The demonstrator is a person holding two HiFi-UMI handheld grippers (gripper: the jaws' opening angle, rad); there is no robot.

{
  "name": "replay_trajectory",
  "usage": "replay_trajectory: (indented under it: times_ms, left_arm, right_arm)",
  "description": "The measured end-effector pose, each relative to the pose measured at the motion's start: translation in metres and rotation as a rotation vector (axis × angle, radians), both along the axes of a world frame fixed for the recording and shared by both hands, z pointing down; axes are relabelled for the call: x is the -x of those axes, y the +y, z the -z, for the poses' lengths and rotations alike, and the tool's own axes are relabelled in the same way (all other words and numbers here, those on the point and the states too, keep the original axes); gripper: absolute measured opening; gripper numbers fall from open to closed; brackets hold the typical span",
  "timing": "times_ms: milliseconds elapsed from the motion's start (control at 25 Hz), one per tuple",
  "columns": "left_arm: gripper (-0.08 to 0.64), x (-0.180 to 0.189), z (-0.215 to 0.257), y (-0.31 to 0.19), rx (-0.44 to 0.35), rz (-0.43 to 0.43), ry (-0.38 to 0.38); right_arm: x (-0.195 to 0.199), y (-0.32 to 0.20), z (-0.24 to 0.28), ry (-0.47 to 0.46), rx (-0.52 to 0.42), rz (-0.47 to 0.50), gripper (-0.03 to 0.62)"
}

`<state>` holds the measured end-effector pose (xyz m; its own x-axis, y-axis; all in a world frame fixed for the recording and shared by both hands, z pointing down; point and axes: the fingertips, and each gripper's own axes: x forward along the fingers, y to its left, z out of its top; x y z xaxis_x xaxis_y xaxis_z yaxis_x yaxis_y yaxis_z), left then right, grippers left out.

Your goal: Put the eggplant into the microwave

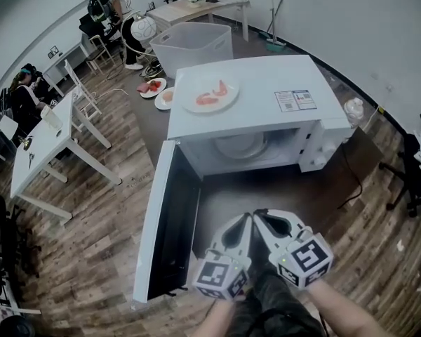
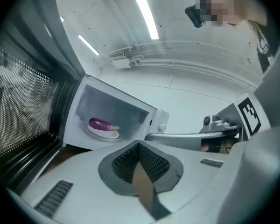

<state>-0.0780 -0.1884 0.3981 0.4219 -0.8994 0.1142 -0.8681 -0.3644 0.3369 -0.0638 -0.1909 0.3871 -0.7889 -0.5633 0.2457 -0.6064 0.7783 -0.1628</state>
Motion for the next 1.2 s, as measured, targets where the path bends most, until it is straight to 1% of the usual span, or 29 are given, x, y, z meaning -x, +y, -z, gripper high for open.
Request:
replay_trajectory:
  times_ms: [120,440,640,760,1000,1200]
  left_arm:
    - [0.002,-0.004,0.015,0.014,-0.006,-0.009,-0.012]
    - [0.002,-0.004,0.044,0.045,-0.032,-0.017,-0.051]
    - [0.002,-0.006,0.054,0.059,-0.032,-0.015,-0.043]
    - [0.002,-0.005,0.062,0.064,-0.040,-0.006,-0.038]
    - [0.002,-0.004,0.063,0.069,-0.051,0.001,-0.053]
    - [0.002,-0.008,0.067,0.079,-0.044,0.020,-0.018]
  right_arm:
    - [-0.005,0.015,0.011,-0.005,0.014,-0.001,0.000]
    - [-0.011,0.047,0.042,-0.031,0.006,0.009,0.000]
    - [-0.016,0.063,0.048,-0.046,0.034,0.028,0.000]
    - [-0.017,0.069,0.054,-0.049,0.022,0.030,0.000]
    - [-0.027,0.077,0.057,-0.062,0.020,-0.013,0.000]
    - [-0.033,0.088,0.059,-0.065,0.018,-0.018,0.000]
